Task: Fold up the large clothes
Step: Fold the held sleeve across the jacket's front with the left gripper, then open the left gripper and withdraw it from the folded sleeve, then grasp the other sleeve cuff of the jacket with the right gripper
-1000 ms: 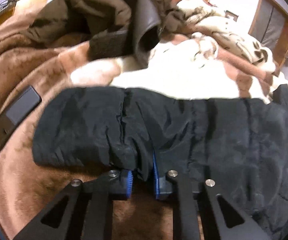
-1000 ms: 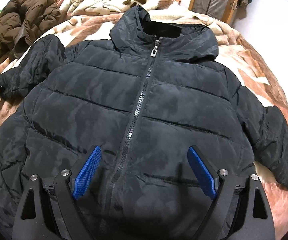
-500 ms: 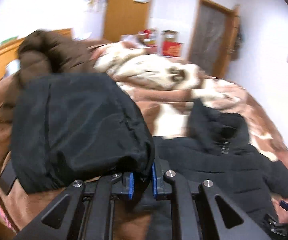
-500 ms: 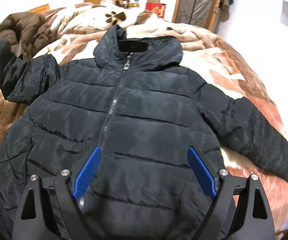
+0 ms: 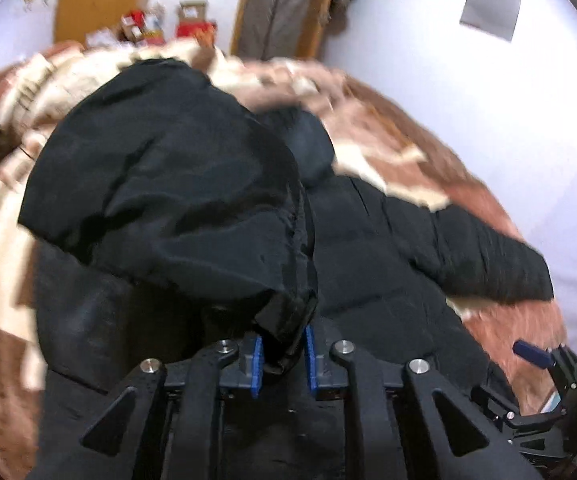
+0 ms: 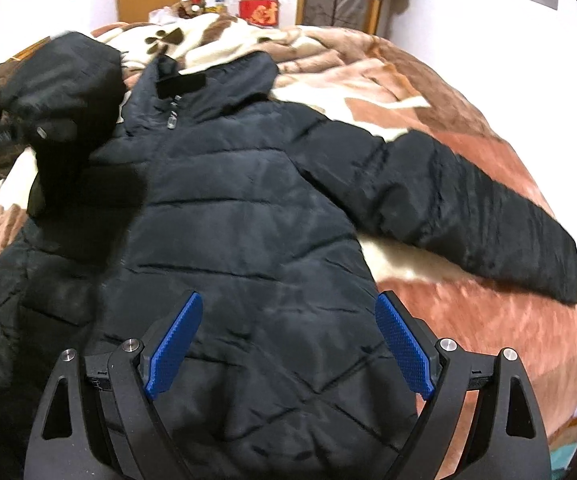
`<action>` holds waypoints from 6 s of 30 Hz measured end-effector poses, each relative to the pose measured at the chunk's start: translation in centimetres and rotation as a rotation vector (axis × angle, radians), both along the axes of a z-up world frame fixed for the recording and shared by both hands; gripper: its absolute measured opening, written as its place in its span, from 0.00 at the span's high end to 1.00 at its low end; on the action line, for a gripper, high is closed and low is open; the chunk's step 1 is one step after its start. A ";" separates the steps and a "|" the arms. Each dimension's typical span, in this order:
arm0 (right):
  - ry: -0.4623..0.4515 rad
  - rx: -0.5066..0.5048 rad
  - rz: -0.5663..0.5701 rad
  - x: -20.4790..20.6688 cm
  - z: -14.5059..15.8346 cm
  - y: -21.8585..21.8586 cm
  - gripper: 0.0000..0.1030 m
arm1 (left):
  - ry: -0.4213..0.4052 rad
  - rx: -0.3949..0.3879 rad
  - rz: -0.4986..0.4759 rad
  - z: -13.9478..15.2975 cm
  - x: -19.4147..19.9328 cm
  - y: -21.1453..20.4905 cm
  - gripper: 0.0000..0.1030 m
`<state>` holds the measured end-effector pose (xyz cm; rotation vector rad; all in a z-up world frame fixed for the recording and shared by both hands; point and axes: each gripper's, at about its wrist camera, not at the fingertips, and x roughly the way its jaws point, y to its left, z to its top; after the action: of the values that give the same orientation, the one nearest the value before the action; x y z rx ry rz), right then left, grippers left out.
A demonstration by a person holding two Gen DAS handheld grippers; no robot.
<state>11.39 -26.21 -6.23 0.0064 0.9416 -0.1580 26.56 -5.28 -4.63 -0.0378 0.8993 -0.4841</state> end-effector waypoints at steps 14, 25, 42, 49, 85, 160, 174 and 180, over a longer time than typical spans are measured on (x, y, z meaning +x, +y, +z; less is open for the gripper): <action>-0.032 0.080 -0.013 0.3 0.4 -1.6 0.14 | 0.007 -0.159 -0.009 2.2 -2.1 2.6 0.32; 0.083 0.283 0.070 11.1 -4.3 0.2 0.53 | 0.065 0.014 0.317 -4.0 3.7 15.3 0.41; -0.034 0.180 0.070 15.4 -1.4 -1.3 0.76 | 0.006 0.027 0.268 -3.2 10.7 14.3 0.44; 0.059 0.154 0.063 21.1 -5.4 -2.2 0.76 | 0.058 0.111 0.301 -8.2 13.4 13.2 0.43; -0.013 0.146 0.047 6.4 -0.3 -0.8 0.70 | -0.014 0.066 0.254 -0.4 -3.3 11.3 0.46; -0.193 0.570 -0.634 -4.8 -5.0 -32.9 0.38 | 0.079 0.147 0.149 -1.2 -6.5 -2.6 0.45; -0.280 0.438 -0.467 -3.0 4.3 -28.3 0.88 | 0.075 0.109 0.187 -0.2 -7.6 -0.3 0.45; -0.396 0.408 -0.217 -1.2 13.0 -19.5 0.90 | 0.045 0.073 0.210 1.5 -8.8 1.8 0.45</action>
<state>10.18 -45.70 6.74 0.5012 0.5624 -0.1551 17.74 -3.46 -3.11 -0.0757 0.9453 -0.2555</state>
